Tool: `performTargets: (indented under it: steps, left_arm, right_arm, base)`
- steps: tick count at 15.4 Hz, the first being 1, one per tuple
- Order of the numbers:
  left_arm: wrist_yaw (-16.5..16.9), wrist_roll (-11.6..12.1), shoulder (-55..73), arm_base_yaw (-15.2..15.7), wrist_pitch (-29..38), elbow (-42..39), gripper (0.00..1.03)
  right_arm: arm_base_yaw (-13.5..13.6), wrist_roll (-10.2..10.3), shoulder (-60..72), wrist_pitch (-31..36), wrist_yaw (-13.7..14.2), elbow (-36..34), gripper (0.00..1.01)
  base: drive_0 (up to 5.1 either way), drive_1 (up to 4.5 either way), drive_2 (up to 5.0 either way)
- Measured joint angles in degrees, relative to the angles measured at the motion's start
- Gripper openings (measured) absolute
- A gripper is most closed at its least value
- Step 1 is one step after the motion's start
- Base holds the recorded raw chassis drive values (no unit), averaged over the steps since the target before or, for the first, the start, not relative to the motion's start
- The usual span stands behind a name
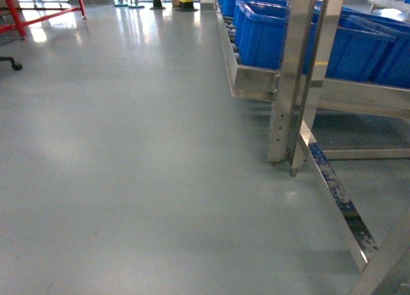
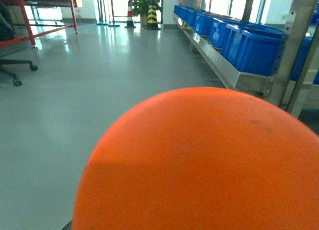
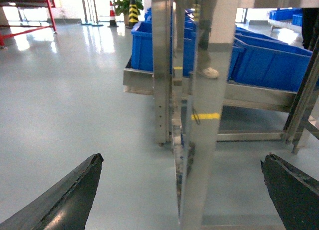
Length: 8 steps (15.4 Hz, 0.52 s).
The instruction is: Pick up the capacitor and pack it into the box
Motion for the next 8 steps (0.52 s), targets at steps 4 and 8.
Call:
performTargets:
  steps: [4,8]
  left_arm:
    - [0.0,0.0,0.0,0.0,-0.1,0.0,0.43]
    - [0.0,0.0,0.0,0.0,-0.1,0.0,0.43]
  right_arm:
    - [0.0,0.0,0.0,0.2,0.0,0.0,0.98]
    - [0.0,0.0,0.0,0.2,0.0,0.0,0.98]
  base:
    - [-5.0,2.43,2.4]
    - [-5.1,2.40,2.4]
